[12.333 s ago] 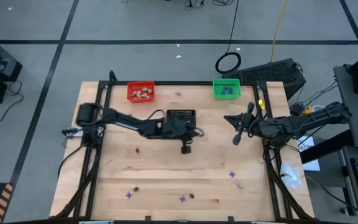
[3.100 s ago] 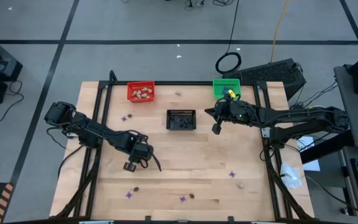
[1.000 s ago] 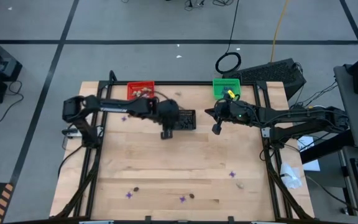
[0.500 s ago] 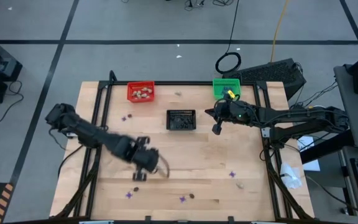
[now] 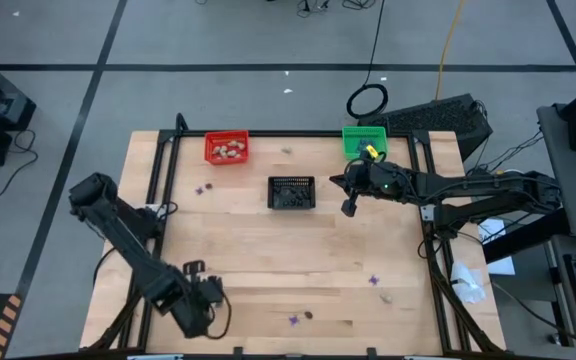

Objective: Sort Halloween decoration
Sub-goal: Put the violet spider toy into the green bin

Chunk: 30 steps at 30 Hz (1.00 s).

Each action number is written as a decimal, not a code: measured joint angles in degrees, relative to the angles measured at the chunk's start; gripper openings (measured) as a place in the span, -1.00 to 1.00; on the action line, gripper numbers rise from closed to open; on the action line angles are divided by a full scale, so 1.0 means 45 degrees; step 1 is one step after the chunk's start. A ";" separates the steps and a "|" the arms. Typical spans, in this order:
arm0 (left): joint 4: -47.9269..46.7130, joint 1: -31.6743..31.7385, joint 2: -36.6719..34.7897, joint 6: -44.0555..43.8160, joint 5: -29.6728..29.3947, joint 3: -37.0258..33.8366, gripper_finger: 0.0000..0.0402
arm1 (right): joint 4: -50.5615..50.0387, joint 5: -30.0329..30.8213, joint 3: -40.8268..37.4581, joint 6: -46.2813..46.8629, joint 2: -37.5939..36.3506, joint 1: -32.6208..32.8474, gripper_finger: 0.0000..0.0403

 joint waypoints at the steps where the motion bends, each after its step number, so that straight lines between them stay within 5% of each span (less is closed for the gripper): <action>1: 0.0001 -0.0167 0.0174 -0.0190 0.0025 0.0000 -0.70 | -0.0004 -0.0001 0.0000 -0.0019 0.0000 0.0000 -1.00; 14: 0.1318 -0.0451 0.2792 -0.1758 0.1575 -0.0005 -0.22 | 0.0105 -0.0001 0.0000 -0.0421 0.0005 0.0000 -1.00; 30: 0.2398 -0.0425 0.3678 -0.2779 0.1757 -0.1258 -0.20 | 0.0108 -0.0001 0.0000 -0.0469 0.0000 0.0000 -1.00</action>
